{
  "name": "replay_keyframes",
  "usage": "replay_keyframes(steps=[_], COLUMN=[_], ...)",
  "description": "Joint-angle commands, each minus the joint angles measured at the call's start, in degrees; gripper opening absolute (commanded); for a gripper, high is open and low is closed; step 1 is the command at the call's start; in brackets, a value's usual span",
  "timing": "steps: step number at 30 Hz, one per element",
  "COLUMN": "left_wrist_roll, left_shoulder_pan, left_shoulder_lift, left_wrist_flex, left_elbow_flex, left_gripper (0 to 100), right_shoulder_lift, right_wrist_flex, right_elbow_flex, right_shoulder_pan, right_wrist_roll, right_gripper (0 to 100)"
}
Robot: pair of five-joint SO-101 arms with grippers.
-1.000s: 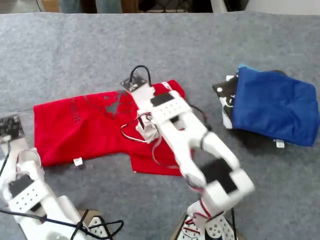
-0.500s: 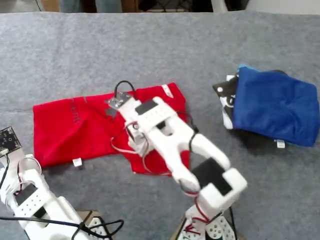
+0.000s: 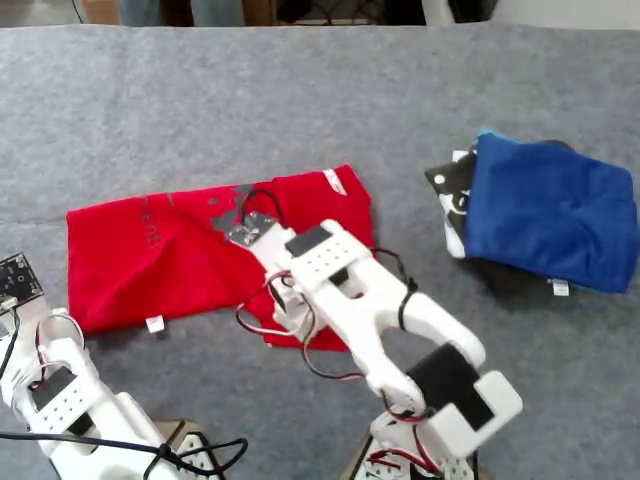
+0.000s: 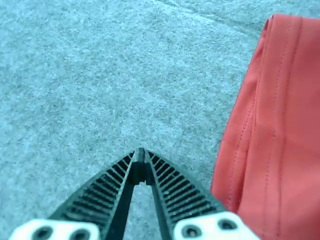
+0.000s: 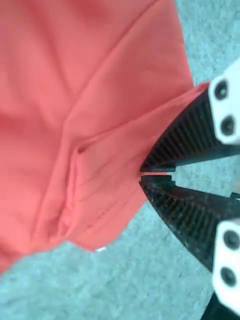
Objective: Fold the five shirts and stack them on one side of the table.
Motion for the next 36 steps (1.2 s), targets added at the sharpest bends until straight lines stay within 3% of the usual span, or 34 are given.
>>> replay_keyframes(steps=[1, 8, 17, 23, 31, 36], left_wrist_roll=[0.26, 0.26, 0.26, 0.26, 0.26, 0.26], left_shoulder_pan=[-0.48, -0.48, -0.48, -0.48, -0.48, -0.48], left_shoulder_lift=[-0.79, -0.79, -0.79, -0.79, -0.79, -0.79], left_wrist_flex=[-1.05, -1.05, -1.05, -1.05, -1.05, -1.05], left_elbow_flex=[-0.4, -0.31, -0.22, -0.13, -0.13, -0.13], left_gripper=[3, 3, 3, 3, 3, 3], right_shoulder_lift=[-6.02, -5.14, 3.74, -3.47, -13.32, -19.03], right_wrist_flex=[0.18, -9.93, -9.14, -2.46, -2.29, -0.44], right_elbow_flex=[0.22, -1.45, -1.01, 0.66, 11.82, 10.59], right_shoulder_pan=[0.62, 2.55, 2.29, 0.62, -3.96, -4.04], right_wrist_roll=[2.37, 3.16, 2.9, 3.08, 3.16, 4.13], right_gripper=[2.1, 2.1, 2.1, 2.1, 2.1, 2.1])
